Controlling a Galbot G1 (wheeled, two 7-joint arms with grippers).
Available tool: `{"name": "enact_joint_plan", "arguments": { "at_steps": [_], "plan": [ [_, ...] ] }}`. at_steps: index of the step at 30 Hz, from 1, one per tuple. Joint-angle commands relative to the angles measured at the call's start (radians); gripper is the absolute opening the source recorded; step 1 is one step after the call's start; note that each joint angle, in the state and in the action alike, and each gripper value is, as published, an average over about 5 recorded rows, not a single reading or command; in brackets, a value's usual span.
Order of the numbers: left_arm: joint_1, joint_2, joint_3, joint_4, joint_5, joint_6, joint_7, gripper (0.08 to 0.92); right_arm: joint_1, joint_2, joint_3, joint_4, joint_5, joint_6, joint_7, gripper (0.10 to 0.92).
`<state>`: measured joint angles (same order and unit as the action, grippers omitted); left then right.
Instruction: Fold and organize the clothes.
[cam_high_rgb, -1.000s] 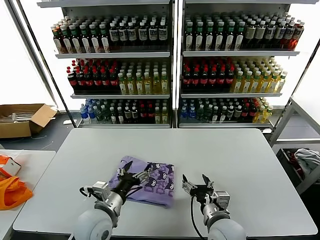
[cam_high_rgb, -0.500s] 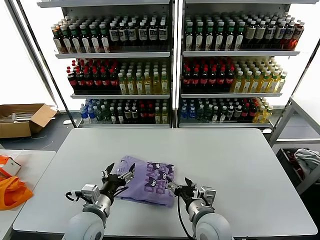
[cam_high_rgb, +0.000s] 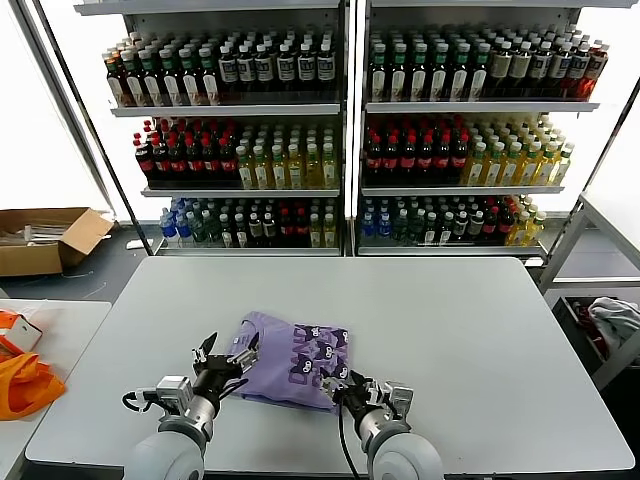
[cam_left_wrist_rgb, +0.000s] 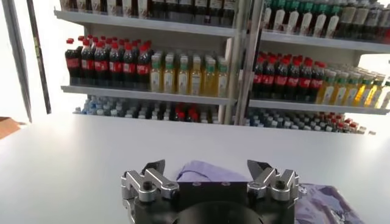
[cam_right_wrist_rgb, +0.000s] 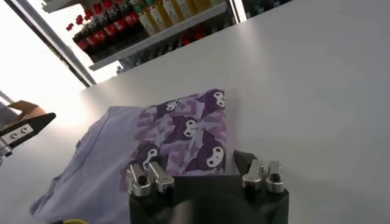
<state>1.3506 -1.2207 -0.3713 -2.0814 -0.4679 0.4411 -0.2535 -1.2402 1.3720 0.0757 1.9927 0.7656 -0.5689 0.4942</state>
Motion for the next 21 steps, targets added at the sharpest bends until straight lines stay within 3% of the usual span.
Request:
{"name": "enact_joint_plan", "arguments": {
  "at_steps": [1,17,21],
  "plan": [
    [0.013,-0.002,-0.009,-0.005,0.010,0.002,-0.005,0.823,0.002,0.006,-0.017,-0.012,0.016,-0.004,0.022,0.638],
    [0.036,-0.010,-0.026,-0.023,0.009,0.004,-0.013,0.823,0.003,-0.128,0.042,0.035,-0.045,-0.005,-0.030,0.171],
    [0.041,-0.013,-0.028,-0.027,0.010,0.004,-0.015,0.823,0.025,-0.204,0.090,0.035,-0.049,-0.012,-0.050,0.107]
  ]
}}
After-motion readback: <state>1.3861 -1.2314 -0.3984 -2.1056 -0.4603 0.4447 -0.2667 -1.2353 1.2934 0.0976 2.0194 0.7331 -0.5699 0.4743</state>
